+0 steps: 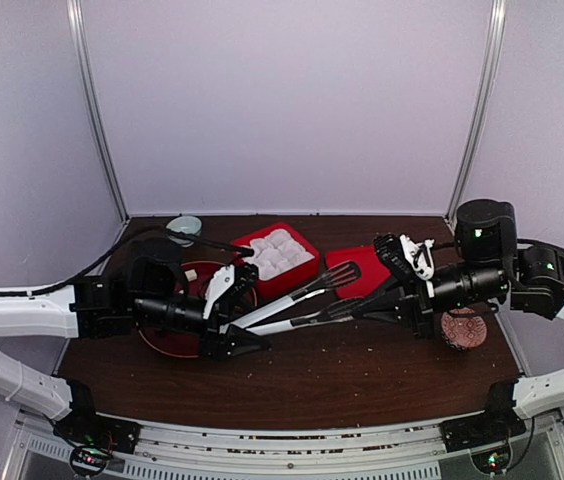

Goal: Pack the chocolate

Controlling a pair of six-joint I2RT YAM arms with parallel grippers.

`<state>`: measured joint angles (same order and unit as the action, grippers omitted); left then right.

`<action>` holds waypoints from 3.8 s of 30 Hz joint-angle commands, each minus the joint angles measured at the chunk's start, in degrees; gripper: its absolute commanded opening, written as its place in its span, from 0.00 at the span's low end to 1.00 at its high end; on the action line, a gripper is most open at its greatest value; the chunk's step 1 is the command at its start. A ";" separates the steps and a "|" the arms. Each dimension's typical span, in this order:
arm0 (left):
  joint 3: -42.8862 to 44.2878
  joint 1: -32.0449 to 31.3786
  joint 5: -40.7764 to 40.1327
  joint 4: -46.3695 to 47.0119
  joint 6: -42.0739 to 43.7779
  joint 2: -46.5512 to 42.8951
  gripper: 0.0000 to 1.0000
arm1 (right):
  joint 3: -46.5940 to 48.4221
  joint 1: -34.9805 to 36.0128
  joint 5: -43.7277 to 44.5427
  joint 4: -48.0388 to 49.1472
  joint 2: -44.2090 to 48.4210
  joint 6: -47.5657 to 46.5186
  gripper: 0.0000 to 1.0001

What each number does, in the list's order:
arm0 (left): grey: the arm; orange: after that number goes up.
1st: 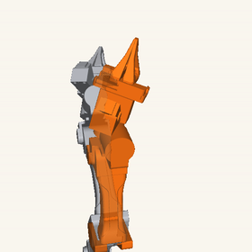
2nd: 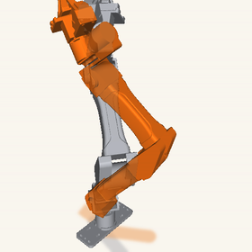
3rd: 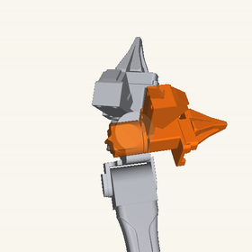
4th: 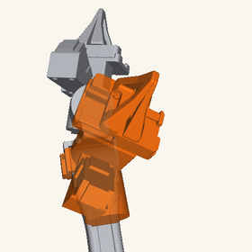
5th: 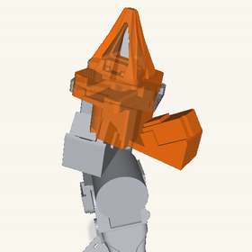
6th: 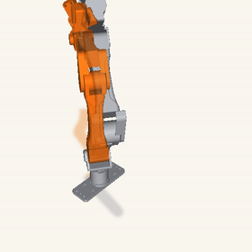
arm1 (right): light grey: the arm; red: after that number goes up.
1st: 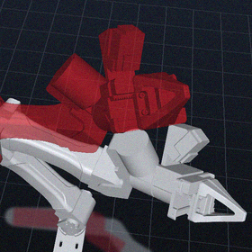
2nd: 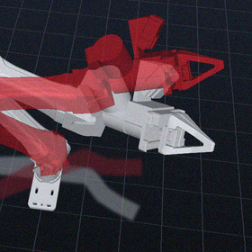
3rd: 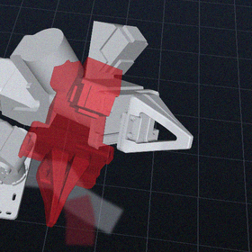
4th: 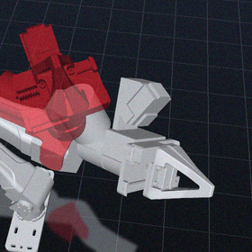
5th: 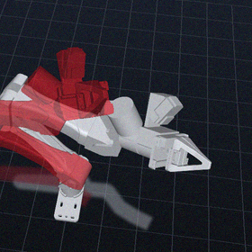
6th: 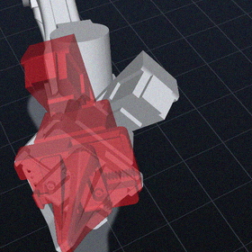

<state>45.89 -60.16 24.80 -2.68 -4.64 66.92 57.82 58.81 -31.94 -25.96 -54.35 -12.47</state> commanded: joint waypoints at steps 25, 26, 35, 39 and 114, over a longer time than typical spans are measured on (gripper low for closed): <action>-1.42 -0.25 3.44 11.48 -3.03 -2.18 0.45 | -0.91 0.40 -1.54 6.11 1.63 1.00 0.00; -1.42 -0.22 3.51 11.41 -3.07 -2.06 0.44 | -1.00 0.35 -1.54 6.44 1.86 1.16 0.00; -0.92 -0.16 1.54 8.86 -3.23 -3.15 0.27 | -2.32 0.37 0.13 7.73 2.39 1.61 0.02; -0.63 -0.09 -2.11 6.33 -4.13 -4.21 0.23 | -4.00 0.30 4.48 9.87 2.79 2.38 0.28; 0.50 31.22 -24.64 -57.03 -32.54 -6.21 0.36 | -16.40 -18.99 3.64 28.79 -6.67 20.91 0.76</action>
<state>46.57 -29.34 -0.16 -61.25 -37.21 59.83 42.35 40.12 -27.40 1.56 -61.67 9.15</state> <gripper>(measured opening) 0.359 0.759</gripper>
